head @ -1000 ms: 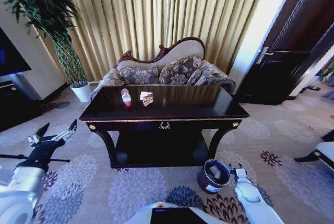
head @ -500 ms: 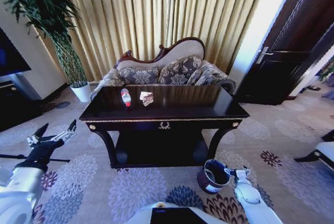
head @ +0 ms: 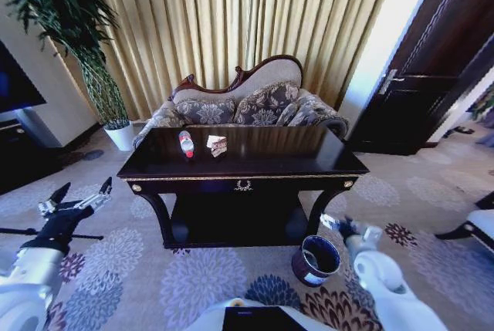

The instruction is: Move to the front of the table and place the trash on the table into the trash bin.

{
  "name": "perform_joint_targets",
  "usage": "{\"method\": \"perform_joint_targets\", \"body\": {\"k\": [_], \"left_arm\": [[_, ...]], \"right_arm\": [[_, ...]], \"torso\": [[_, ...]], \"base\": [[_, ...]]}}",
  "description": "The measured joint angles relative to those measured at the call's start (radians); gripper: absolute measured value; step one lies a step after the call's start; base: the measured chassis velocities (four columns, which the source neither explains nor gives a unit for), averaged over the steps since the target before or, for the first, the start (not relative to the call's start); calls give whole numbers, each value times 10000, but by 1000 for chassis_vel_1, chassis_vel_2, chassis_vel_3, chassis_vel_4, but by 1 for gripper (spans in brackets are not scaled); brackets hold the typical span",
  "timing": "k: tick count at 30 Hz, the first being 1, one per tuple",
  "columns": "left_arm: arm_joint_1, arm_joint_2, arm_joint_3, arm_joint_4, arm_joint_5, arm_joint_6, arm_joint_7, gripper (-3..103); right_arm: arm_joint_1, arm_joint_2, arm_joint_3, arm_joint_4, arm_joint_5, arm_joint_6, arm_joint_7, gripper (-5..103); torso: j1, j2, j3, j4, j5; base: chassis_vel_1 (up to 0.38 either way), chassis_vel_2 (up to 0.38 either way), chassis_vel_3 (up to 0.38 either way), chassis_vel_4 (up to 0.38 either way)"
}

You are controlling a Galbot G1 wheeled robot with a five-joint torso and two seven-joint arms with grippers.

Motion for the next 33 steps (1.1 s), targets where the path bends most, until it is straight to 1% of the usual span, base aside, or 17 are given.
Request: {"method": "perform_joint_targets", "body": {"k": [1,2,4,7,11,18,22,26,33], "left_arm": [[27,15,-107,0,-91,-15,9,100],[27,15,-107,0,-91,-15,9,100],[53,71,-347,0,-316,-23,30,100],[53,147,-572,0,-534,-25,50,100],[86,235,-723,0,-700,-28,84,100],[73,310,-656,0,-735,-13,121,100],[59,399,-646,0,-767,2,116,100],[29,581,-712,0,-946,87,-24,100],[53,581,-696,0,-954,114,-28,100]], "right_arm": [[-63,-81,89,644,44,-58,10,100],[-63,-81,89,644,44,-58,10,100],[-192,-180,112,1690,-50,-173,18,100],[-247,-188,-67,2104,-335,-212,14,100],[-246,-212,-188,2141,-590,-263,-117,100],[-189,-285,-220,1927,-795,-301,-403,100],[-179,-248,-238,1833,-846,-298,-437,100],[-153,-206,-259,1786,-852,-272,-444,100],[-110,-213,-297,1830,-844,-251,-460,100]], "torso": [[0,0,0,4,-1],[0,0,0,4,-1],[0,0,0,5,1],[0,0,0,1,1],[0,0,0,2,4],[0,0,0,4,3],[0,0,0,3,3],[0,0,0,1,3],[0,-1,1,3,3]], "base": [[0,0,0,0],[0,0,0,0],[0,0,0,0],[0,0,0,0],[0,0,0,0],[0,0,0,0],[0,0,0,0],[0,0,0,0],[-17,12,12,-12]]}}
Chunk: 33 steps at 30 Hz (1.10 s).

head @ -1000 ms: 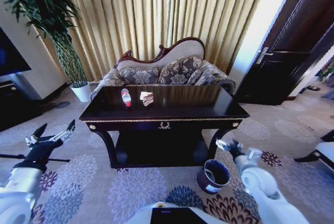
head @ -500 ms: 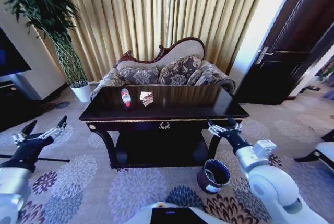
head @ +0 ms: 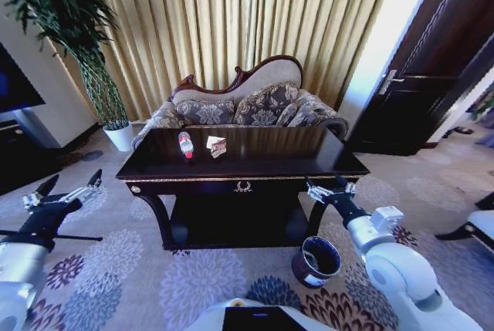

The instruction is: Move to the front of the table and place the trash on the table into the trash bin.

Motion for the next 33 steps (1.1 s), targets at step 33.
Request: {"method": "perform_joint_targets", "body": {"k": [33], "left_arm": [[26,-156,138,0,58,-143,156,100]], "right_arm": [[-78,62,-83,70,-41,49,-238,100]], "torso": [[0,0,0,-1,0]], "base": [[-69,68,72,-71]]}}
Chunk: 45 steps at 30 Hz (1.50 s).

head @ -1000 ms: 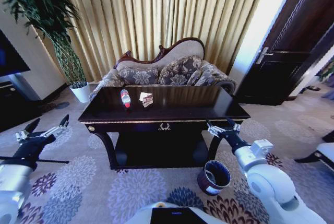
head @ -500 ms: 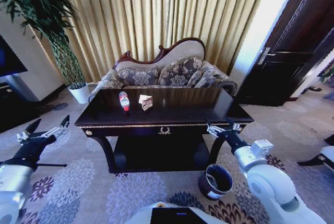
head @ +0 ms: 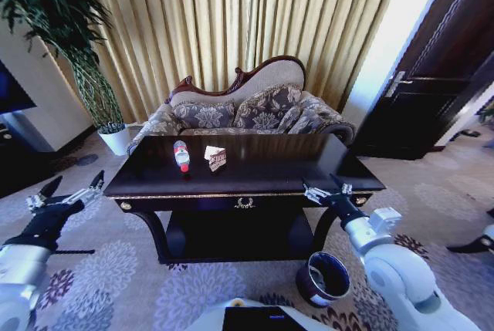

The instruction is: Move to the front of the table and place the trash on the table into the trash bin.

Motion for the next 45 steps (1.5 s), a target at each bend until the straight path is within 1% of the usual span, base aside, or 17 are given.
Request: {"method": "perform_joint_targets", "body": {"k": [11,13,17,18,19,20,23,24,25,27,28,32,33,37,38,43,45], "left_arm": [[30,-44,-45,0,7,-21,23,100],[59,-45,-64,0,7,-23,36,100],[180,-99,-67,0,10,-24,40,100],[307,-153,-163,0,23,-24,37,100],[407,-180,-300,0,25,-28,31,100],[407,-180,-300,0,25,-28,31,100],[613,-235,-622,-1,19,-43,17,100],[630,-260,-646,0,19,-43,8,100],[630,-260,-646,0,19,-43,8,100],[633,-360,-615,0,91,-45,5,100],[633,-360,-615,0,91,-45,5,100],[608,-545,-509,0,359,-53,-16,100],[608,-545,-509,0,359,-53,-16,100],[758,-836,-593,0,498,-193,-10,100],[758,-836,-593,0,498,-193,-10,100],[869,-940,-691,0,544,-269,35,100],[875,-951,-714,0,542,-296,68,100]], "right_arm": [[38,-104,-138,92,53,14,-6,100],[57,-245,-202,123,222,18,-90,100],[665,-1072,-538,-165,1110,11,-276,100],[1589,-1870,-1015,-728,1882,-4,-374,100],[2261,-2314,-1499,-1218,2388,-5,-414,100],[2261,-2314,-1499,-1218,2388,-5,-414,100],[4212,-3304,-3386,-2298,3624,-129,-420,100],[4669,-3429,-3804,-2451,3812,-202,-415,100],[4669,-3429,-3804,-2451,3812,-202,-415,100],[6262,-3666,-5252,-2849,4158,-363,-414,100],[6262,-3666,-5252,-2849,4158,-363,-414,100],[8263,-3444,-7440,-3517,4195,-482,-415,100],[8263,-3444,-7440,-3517,4195,-482,-415,100],[10330,-2625,-9394,-4374,4173,-615,-378,100],[10330,-2625,-9394,-4374,4173,-615,-378,100],[11368,-1854,-10385,-5033,4000,-618,-206,100],[11773,-1372,-10882,-5653,3907,-618,-30,100]], "torso": [[0,-1,0,-1,0],[2,-2,0,-1,1],[0,-2,0,0,0],[-2,0,-1,0,2],[-2,1,-1,1,-2],[-2,1,-1,1,-2],[0,-1,2,3,1],[0,-1,1,1,2],[0,-1,1,1,2],[-1,0,0,0,-2],[-1,0,0,0,-2],[0,-1,1,-2,0],[0,-1,1,-2,0],[0,-1,1,1,-3],[0,-1,1,1,-3],[0,-1,0,3,-2],[1,-1,1,1,-2]], "base": [[-85,78,80,-79],[-41,23,33,-66],[0,0,0,0],[0,0,0,0],[0,0,0,0],[0,0,0,0],[0,0,0,0],[0,0,0,0],[0,0,0,0],[0,0,0,0],[0,0,0,0],[0,0,0,0],[0,0,0,0],[0,0,0,0],[0,0,0,0],[0,0,0,0],[0,0,0,0]]}}
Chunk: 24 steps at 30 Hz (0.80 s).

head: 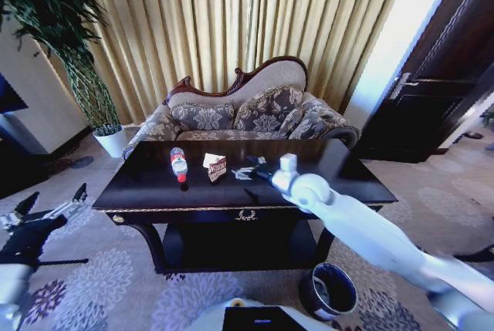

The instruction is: Move to the front of the table and place the trash on the table into the trash bin.

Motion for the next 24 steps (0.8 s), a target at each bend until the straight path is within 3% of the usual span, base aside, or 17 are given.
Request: {"method": "perform_joint_targets", "body": {"k": [7,17,24], "left_arm": [[-219,-176,373,0,209,-50,50,100],[-254,-425,499,0,355,-161,240,100],[-244,-490,413,0,355,-199,250,100]], "right_arm": [[446,533,-633,-1065,-217,18,45,100],[650,776,-890,-1337,-191,26,89,100],[1012,1343,-1189,-1726,-175,24,96,100]], "torso": [[-1,0,0,-2,1],[-1,0,-1,-2,2],[-1,1,-1,0,2]], "base": [[0,0,0,0],[0,0,0,0],[0,0,0,0]]}}
